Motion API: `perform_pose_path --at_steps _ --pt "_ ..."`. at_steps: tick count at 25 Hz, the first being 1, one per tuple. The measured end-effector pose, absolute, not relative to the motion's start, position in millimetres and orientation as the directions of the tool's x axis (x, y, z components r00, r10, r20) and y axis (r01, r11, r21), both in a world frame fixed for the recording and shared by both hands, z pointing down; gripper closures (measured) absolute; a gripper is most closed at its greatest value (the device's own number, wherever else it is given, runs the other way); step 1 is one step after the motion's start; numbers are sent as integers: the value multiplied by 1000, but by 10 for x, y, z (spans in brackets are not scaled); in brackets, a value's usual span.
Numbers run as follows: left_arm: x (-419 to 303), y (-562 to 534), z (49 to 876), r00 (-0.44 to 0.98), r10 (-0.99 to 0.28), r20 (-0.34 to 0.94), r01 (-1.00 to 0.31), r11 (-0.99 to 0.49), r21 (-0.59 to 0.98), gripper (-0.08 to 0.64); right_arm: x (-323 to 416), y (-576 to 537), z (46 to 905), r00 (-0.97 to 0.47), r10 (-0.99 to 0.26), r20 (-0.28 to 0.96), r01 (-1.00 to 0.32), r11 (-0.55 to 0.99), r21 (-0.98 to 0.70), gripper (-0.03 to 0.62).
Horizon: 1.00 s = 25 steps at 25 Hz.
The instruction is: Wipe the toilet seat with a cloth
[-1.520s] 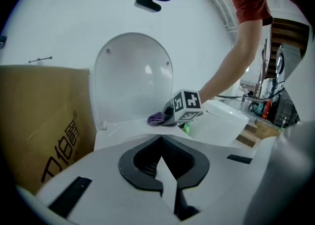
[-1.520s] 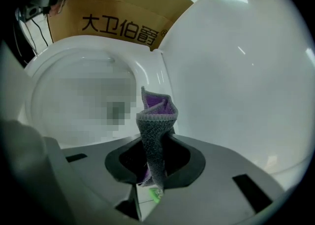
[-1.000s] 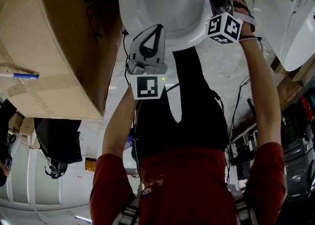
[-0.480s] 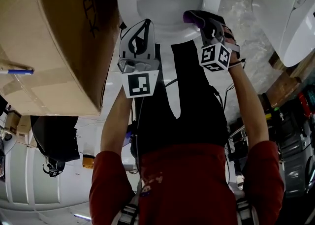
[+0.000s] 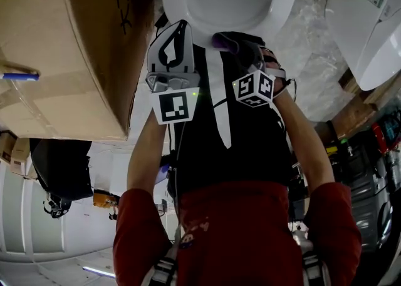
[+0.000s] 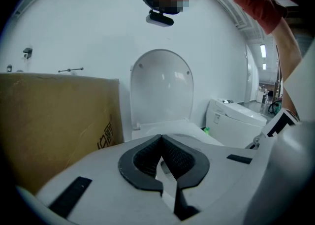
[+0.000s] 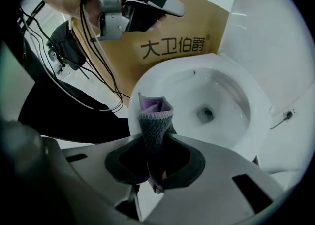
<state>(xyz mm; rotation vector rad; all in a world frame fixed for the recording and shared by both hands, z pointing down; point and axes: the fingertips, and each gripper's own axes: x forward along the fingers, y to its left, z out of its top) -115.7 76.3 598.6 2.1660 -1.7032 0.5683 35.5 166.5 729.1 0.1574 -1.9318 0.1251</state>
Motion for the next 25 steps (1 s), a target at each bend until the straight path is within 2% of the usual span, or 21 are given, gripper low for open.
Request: perform_pose_path --at_steps 5,15,18,25 --pt "-1326 896 6021 181 -835 519 -974 -226 -26 546 -181 1867 7272 -408 -20 913 -44 999 3 529" --pt "-1709 1181 5975 91 -853 514 -994 -111 -10 546 -991 1845 7239 -508 -23 861 213 965 152 529" --pt "-1782 1218 5986 83 -853 516 -994 -108 -19 546 -1216 1595 7229 -544 -41 838 239 950 201 529" --pt "-1882 1177 5966 80 -863 499 -995 -99 -12 546 -1689 700 7216 -588 -142 796 200 929 313 529"
